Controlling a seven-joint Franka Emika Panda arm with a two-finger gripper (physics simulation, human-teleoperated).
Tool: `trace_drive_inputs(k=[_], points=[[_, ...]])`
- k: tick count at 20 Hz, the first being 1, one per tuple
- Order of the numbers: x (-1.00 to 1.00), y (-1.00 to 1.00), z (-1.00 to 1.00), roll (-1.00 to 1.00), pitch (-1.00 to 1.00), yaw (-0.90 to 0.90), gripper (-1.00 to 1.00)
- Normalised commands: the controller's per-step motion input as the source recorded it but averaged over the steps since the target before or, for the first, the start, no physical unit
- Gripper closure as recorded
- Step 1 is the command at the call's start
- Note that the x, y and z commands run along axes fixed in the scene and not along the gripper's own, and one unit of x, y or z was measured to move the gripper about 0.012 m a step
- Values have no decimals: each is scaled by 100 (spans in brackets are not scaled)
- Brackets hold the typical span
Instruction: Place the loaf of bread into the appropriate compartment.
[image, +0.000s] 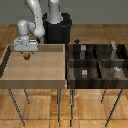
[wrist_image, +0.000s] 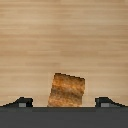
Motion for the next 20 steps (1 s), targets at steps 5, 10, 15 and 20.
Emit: trace_drive_inputs(k=[5, 10, 15, 20], points=[[0, 0, -60, 0, 0, 0, -100], [0, 0, -20, 0, 0, 0, 100], [0, 0, 40, 0, 0, 0, 100], [0, 0, 100, 0, 0, 0, 100]])
